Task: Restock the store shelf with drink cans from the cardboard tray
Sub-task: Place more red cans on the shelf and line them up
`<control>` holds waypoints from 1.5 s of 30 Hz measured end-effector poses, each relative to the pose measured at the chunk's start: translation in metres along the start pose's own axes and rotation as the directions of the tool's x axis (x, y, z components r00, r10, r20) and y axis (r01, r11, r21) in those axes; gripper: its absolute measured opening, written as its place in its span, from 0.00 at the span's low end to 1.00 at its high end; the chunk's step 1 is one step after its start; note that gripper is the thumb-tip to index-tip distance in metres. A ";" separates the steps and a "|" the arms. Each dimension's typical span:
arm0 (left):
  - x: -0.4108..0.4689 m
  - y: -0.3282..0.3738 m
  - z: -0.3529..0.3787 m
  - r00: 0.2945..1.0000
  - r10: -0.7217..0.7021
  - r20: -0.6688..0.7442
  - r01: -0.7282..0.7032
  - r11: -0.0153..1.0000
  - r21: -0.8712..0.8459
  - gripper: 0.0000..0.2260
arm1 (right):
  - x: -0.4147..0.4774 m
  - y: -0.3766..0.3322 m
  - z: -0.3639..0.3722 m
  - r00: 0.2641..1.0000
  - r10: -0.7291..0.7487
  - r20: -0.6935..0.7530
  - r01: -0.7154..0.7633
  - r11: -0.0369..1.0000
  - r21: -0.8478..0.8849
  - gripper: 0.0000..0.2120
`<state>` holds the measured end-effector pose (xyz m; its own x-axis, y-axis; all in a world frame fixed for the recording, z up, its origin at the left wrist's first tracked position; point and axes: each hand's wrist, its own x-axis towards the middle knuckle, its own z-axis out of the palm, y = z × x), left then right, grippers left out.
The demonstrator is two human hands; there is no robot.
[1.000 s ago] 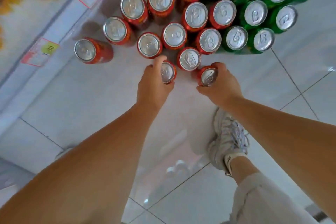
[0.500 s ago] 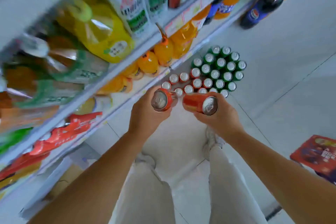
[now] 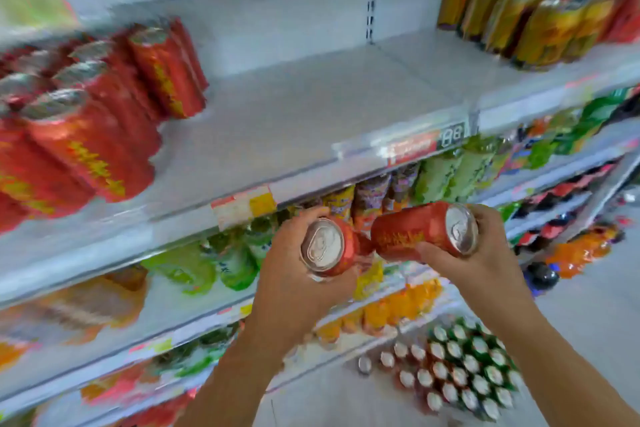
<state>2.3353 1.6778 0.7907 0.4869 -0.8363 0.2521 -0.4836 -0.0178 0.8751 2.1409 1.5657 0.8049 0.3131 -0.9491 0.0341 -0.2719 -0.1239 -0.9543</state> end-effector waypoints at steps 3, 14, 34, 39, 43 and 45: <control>-0.009 0.032 -0.023 0.984 0.014 -0.179 -0.035 0.993 -0.117 0.32 | 0.013 -0.037 0.003 0.983 -0.154 0.101 0.154 0.988 0.005 0.31; -0.026 0.053 -0.105 0.781 -0.177 -0.599 -0.024 0.950 -0.312 0.24 | 0.060 -0.146 0.084 0.845 -0.404 0.350 0.370 0.915 0.162 0.26; -0.040 0.028 -0.164 0.745 -0.195 -0.638 -0.003 0.955 -0.295 0.23 | 0.119 -0.159 0.222 0.778 -0.399 0.486 0.476 0.878 -0.040 0.36; -0.042 0.027 -0.158 0.750 -0.206 -0.629 0.009 0.954 -0.301 0.21 | 0.122 -0.167 0.227 0.750 -0.415 0.516 0.506 0.862 -0.042 0.32; -0.046 0.028 -0.155 0.745 -0.208 -0.633 0.017 0.956 -0.294 0.22 | 0.127 -0.166 0.240 0.777 -0.422 0.468 0.491 0.871 -0.031 0.28; -0.047 0.030 -0.154 0.748 -0.218 -0.627 0.033 0.955 -0.293 0.22 | 0.131 -0.164 0.246 0.786 -0.415 0.458 0.482 0.876 -0.033 0.28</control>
<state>2.4106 1.8009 0.8687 0.9254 -0.2786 0.2569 -0.2330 0.1163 0.9655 2.4501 1.5333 0.8926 0.7756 -0.5622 0.2871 -0.1175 -0.5754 -0.8094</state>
